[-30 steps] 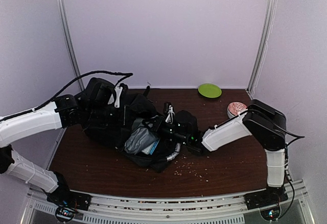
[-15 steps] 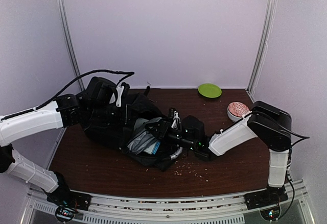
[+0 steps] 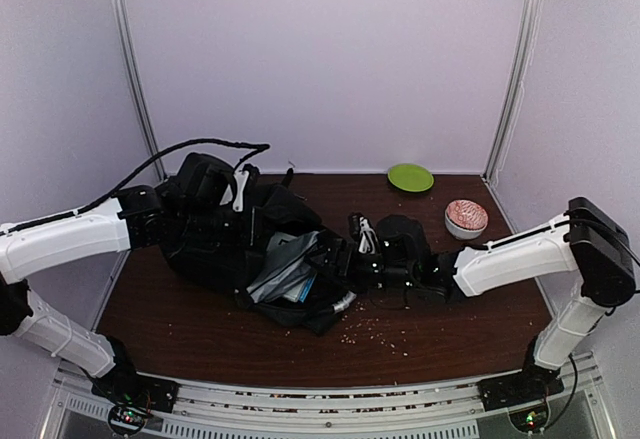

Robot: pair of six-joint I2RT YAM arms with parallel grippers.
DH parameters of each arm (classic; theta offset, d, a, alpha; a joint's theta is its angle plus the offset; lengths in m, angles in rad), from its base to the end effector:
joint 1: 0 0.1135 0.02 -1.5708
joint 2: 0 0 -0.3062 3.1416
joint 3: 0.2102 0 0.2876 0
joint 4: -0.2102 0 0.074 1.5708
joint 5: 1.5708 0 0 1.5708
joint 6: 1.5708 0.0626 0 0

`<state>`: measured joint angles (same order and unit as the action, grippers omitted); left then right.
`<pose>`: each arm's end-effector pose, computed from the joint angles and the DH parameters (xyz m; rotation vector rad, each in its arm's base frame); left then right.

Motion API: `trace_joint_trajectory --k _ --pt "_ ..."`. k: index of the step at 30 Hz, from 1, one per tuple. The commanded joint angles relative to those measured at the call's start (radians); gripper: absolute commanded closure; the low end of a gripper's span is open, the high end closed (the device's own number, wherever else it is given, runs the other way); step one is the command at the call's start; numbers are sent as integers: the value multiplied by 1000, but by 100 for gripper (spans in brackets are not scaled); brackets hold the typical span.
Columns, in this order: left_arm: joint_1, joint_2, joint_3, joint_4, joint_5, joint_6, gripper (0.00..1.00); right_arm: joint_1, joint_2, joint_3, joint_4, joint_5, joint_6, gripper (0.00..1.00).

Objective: Pack the student bag
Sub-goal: Place the stationery in the student bag.

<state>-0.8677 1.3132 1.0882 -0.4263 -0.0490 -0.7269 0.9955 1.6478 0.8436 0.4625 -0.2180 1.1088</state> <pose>0.2210 -0.2560 0.3226 0.1368 2.3444 -0.7917 0.2113 0.3507 0.2126 -0.0463 2.2682 1.5090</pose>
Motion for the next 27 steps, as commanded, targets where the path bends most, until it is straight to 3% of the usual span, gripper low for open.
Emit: trace_joint_trajectory --k 1,6,18,21,27 --pt "-17 -1 16 162 16 21 100 -31 -6 24 -193 61 30 20" --pt "-19 6 10 158 17 21 100 -48 41 132 -262 76 57 7" --pt "-21 0 -9 167 33 30 100 -63 206 270 -261 19 84 3" --pt "-22 0 -8 171 42 31 100 -61 239 262 -195 -8 112 10" --pt "-28 9 4 182 63 39 100 -60 280 245 -49 -38 166 42"
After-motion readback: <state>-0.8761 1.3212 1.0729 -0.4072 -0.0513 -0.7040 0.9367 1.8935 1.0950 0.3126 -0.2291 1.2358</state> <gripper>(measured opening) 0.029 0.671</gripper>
